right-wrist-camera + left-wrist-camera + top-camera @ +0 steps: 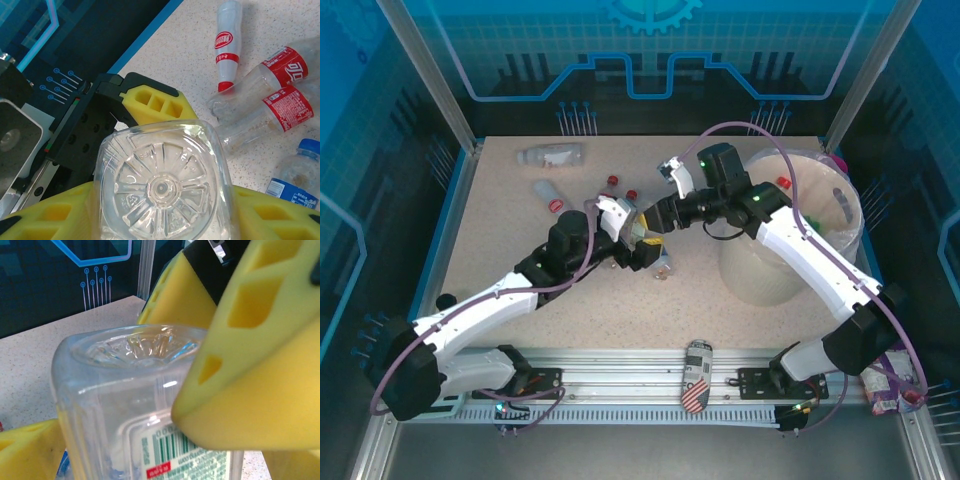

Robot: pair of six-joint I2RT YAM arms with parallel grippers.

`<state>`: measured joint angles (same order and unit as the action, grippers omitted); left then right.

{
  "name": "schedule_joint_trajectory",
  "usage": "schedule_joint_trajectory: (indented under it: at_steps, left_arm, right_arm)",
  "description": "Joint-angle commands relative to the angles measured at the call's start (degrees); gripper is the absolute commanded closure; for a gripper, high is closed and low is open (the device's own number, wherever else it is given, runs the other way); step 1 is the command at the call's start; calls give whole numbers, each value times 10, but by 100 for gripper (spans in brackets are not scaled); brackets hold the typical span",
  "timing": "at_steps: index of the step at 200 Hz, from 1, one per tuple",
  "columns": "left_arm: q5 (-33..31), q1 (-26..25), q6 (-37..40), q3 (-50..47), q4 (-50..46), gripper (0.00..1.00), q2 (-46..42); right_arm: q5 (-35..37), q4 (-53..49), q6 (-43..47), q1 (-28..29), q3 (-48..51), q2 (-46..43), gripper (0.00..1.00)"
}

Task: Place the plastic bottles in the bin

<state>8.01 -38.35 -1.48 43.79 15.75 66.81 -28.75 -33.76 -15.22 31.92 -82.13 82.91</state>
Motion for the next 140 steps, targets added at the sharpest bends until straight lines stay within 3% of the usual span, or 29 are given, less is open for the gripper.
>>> schedule_joint_trajectory:
  at_steps: [1,32,70,116,140]
  left_arm:
    - [-11,3,6,10,6,1,-13]
    - [-27,3,-18,-19,-22,1,-53]
    - [-86,4,-91,-48,-61,1,-75]
    - [-165,4,-212,10,-132,1,32]
    - [-182,3,-283,70,-200,2,104]
  right_arm:
    - [5,21,3,-16,-28,6,47]
    - [24,-9,29,-42,-85,2,49]
    - [108,-80,76,-74,-187,-43,50]
    - [198,-125,94,-116,-261,-110,51]
    - [286,-162,111,-149,-284,-148,51]
